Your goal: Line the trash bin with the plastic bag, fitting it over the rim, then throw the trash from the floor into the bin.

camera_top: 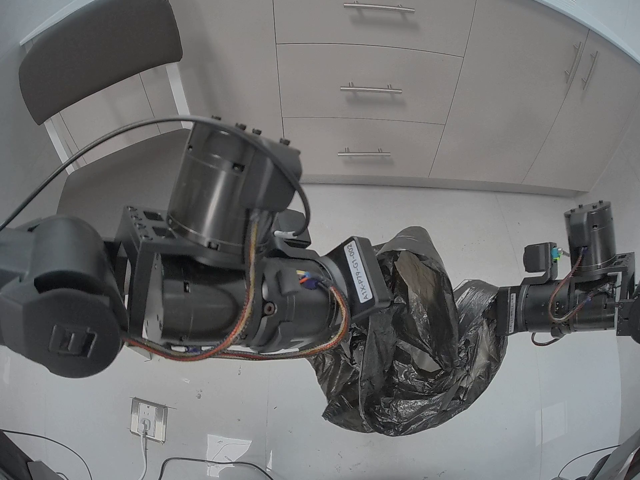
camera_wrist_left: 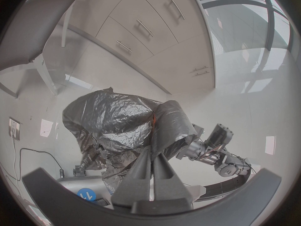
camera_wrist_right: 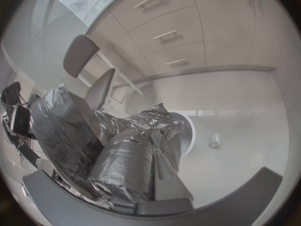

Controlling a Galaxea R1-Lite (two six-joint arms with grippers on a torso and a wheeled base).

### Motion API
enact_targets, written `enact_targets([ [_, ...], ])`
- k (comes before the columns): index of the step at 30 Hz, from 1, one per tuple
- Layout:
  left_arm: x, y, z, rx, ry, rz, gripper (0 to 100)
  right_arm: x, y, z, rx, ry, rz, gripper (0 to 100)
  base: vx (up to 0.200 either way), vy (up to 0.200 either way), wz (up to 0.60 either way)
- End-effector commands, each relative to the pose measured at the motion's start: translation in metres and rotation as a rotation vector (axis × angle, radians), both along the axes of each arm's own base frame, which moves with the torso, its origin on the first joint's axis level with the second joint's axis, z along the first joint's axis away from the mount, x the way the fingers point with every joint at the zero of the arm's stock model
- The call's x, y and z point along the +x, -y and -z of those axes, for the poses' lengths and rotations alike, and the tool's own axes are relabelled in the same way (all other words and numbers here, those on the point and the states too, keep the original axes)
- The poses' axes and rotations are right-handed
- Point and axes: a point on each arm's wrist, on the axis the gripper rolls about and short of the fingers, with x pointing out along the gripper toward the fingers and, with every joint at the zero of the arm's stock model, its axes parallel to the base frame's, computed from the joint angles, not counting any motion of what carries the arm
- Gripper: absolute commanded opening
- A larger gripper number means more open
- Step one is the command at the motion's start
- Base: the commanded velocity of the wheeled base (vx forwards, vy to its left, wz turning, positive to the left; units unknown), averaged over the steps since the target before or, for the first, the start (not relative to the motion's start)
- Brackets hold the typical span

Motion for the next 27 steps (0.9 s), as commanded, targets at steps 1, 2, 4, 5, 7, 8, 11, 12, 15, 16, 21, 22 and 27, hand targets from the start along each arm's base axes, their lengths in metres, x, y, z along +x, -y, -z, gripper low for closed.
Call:
enact_targets([
  [1, 0.010, 0.002, 0.006, 0.011, -0.019, -0.019, 0, 0.019, -0.007, 0.025, -0.039, -0.100, -0.004, 0, 0.000, 0.000, 0.00],
  [2, 0.012, 0.002, 0.007, 0.013, -0.019, -0.021, 0, 0.020, -0.008, 0.026, -0.038, -0.100, -0.005, 0, 0.000, 0.000, 0.00],
  [4, 0.013, 0.002, 0.008, 0.015, -0.021, -0.023, 0, 0.021, -0.006, 0.026, -0.039, -0.096, 0.001, 0, 0.000, 0.000, 0.00],
  [5, 0.014, 0.003, 0.009, 0.017, -0.020, -0.024, 0, 0.021, -0.005, 0.024, -0.031, -0.087, 0.007, 0, 0.000, 0.000, 0.00],
  [7, 0.015, 0.004, 0.010, 0.016, -0.018, -0.023, 0, 0.022, -0.001, 0.021, -0.019, -0.064, 0.024, 0, 0.000, 0.000, 0.00],
  [8, 0.015, 0.004, 0.010, 0.016, -0.018, -0.023, 0, 0.022, -0.001, 0.020, -0.019, -0.060, 0.024, 0, 0.000, 0.000, 0.00],
  [11, 0.016, 0.006, 0.010, -0.001, 0.000, -0.020, 0, 0.021, 0.006, 0.011, 0.009, 0.000, 0.046, 0, 0.000, 0.000, 0.00],
  [12, 0.016, 0.007, 0.009, -0.013, 0.009, -0.016, 0, 0.020, 0.009, 0.007, 0.015, 0.019, 0.057, 0, 0.000, 0.000, 0.00],
  [15, 0.016, 0.010, 0.009, -0.026, 0.020, -0.009, 0, 0.017, 0.016, -0.002, 0.024, 0.055, 0.073, 0, 0.000, 0.000, 0.00],
  [16, 0.016, 0.011, 0.010, -0.025, 0.022, -0.008, 0, 0.017, 0.017, -0.002, 0.022, 0.059, 0.077, 0, 0.000, 0.000, 0.00],
  [21, 0.023, 0.021, 0.027, -0.021, 0.031, -0.002, 0, 0.009, 0.022, -0.007, 0.020, 0.107, 0.075, 0, 0.000, 0.000, 0.00],
  [22, 0.023, 0.021, 0.027, -0.021, 0.031, -0.002, 0, 0.009, 0.022, -0.007, 0.020, 0.107, 0.075, 0, 0.000, 0.000, 0.00],
  [27, 0.036, 0.031, 0.050, -0.021, 0.093, 0.009, 0, 0.008, 0.022, 0.007, -0.001, 0.257, 0.046, 0, 0.000, 0.000, 0.00],
])
